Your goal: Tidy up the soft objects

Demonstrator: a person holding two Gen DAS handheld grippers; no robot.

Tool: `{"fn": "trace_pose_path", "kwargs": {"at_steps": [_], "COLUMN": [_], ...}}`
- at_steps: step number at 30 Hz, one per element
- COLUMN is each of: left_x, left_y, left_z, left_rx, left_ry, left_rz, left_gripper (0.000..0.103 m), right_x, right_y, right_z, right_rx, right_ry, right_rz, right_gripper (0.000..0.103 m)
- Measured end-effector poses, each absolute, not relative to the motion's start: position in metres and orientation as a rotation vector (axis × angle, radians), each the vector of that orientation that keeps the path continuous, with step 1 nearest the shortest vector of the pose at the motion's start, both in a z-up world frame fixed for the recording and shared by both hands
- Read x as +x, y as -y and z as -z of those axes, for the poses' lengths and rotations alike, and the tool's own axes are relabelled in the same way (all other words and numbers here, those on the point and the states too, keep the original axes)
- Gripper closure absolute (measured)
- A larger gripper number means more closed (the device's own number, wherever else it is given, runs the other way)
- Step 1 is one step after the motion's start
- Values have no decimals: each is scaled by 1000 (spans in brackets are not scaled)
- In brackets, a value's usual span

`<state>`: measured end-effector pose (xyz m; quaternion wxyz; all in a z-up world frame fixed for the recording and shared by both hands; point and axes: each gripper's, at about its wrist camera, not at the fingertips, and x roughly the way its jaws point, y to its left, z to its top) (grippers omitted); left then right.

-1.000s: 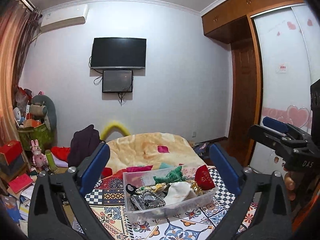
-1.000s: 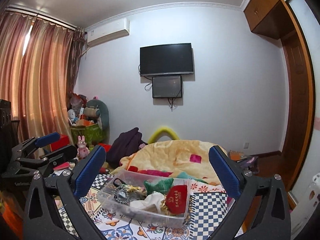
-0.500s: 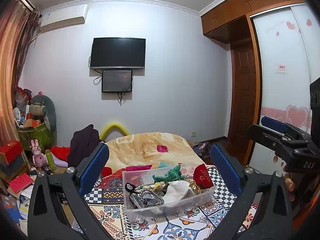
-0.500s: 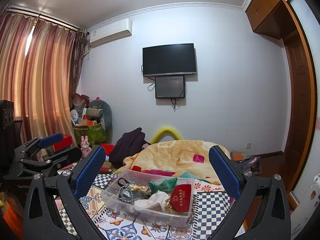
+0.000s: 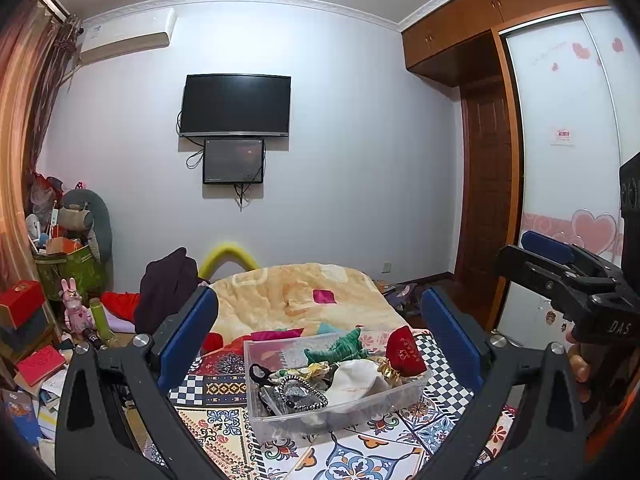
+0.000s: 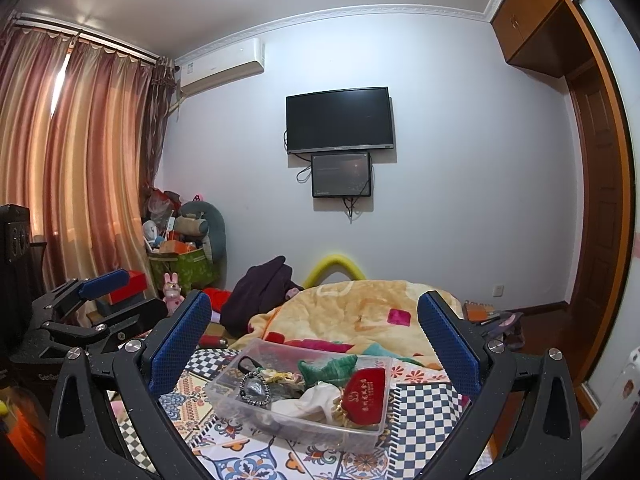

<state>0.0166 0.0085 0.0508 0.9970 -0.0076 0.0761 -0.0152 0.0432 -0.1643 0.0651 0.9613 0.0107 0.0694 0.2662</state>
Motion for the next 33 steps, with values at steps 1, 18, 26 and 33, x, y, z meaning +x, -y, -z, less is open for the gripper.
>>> {"fn": "trace_pose_path", "kwargs": {"at_steps": [1,18,26,33], "left_x": [17,17,18,22], "left_y": [-8,-8,-9,-11], "left_z": [-51,-46,-45,-45], "left_rx": [-16,-25,-36,-45], "left_ry": [-153,-157,-162,-171], "left_rz": [31,36,46,45], "left_gripper": [0,0,0,0], "right_x": [43,41,41,41], "right_y": [164,164,164,163], "right_z": [-65,-67,-67,-66], "right_rx": [22,23,25,22], "right_ry": [-141,-140,-143,-149], "right_rz": [-539,-542,-544,-542], "right_gripper": [0,0,0,0]}}
